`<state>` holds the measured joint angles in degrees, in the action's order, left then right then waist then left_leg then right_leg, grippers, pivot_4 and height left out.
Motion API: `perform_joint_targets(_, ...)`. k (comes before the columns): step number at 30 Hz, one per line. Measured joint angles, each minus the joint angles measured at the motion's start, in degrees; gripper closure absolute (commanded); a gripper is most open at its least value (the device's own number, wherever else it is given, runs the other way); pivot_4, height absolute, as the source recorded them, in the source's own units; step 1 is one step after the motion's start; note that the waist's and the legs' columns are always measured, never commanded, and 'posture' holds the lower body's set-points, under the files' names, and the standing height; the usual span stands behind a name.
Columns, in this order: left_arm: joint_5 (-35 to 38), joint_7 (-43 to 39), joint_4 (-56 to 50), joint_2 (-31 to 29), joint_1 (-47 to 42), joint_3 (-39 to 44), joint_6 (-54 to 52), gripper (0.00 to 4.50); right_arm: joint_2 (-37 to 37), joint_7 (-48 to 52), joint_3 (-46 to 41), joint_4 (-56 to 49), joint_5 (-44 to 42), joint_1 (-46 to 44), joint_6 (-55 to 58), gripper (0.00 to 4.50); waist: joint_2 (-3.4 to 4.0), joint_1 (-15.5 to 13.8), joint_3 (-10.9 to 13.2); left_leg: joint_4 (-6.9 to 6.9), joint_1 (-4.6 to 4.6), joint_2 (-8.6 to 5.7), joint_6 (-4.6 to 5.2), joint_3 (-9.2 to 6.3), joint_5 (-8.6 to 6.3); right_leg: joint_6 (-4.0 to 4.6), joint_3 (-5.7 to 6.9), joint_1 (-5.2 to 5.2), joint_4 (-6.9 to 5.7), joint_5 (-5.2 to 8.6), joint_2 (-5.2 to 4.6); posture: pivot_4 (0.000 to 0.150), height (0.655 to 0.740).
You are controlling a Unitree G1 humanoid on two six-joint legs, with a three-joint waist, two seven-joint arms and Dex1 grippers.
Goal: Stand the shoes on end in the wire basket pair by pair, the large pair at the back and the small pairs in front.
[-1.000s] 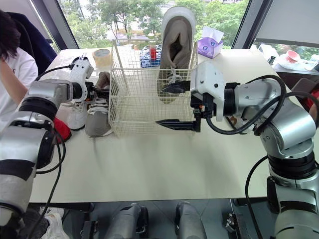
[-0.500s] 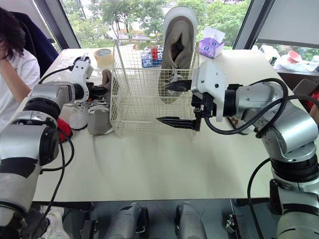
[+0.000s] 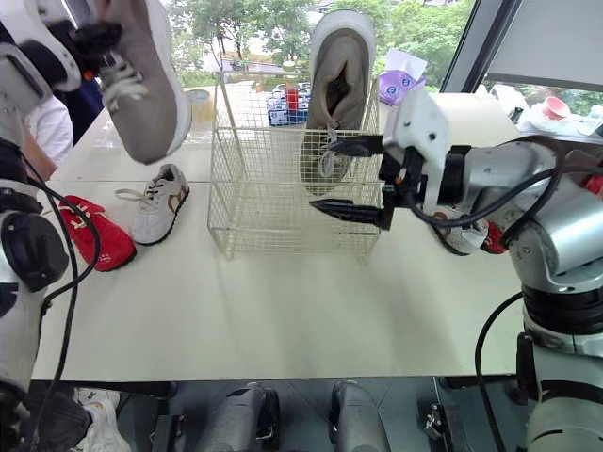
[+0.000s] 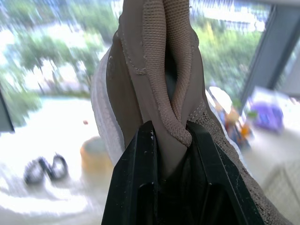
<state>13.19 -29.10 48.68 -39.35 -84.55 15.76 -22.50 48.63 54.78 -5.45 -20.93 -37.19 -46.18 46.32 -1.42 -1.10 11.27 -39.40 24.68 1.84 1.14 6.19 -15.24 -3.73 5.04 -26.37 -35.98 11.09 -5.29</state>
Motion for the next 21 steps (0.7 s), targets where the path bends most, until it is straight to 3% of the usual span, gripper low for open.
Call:
perform_joint_targets(8, -7.07, 8.30, -9.57, 14.87, -3.99, -6.69, 33.09, 4.25, 1.91, -3.29, -5.13, 0.91, -2.65, -0.73, 2.71, 0.00, 0.02, -1.23, -0.02, -0.63, 0.13, -0.08, 0.45, 0.19, -0.27, -0.18, 0.01, 0.22, 0.08, -0.10, -0.14, 0.150, 0.7400)
perform_joint_targets(14, -13.07, 16.66, -0.10, 21.66, -2.97, -10.41, 47.57, 4.25, 3.62, -6.34, -8.09, -1.52, -4.75, 1.84, 5.12, 0.00, 0.03, -0.78, -0.02, -0.63, 0.11, -0.06, 0.52, 0.18, -0.31, -0.20, -0.07, 0.04, -0.02, -0.12, -0.12, 0.150, 0.7400)
perform_joint_targets(21, -16.79, 22.95, 10.07, 25.30, 1.93, -11.78, 56.29, 4.25, 4.70, -9.73, -11.45, -4.69, -7.09, 4.56, 7.08, 0.00, 0.03, -1.01, -0.02, -0.62, 0.11, -0.03, 0.54, 0.15, -0.32, -0.21, -0.06, 0.04, 0.00, -0.12, -0.12, 0.150, 0.7400)
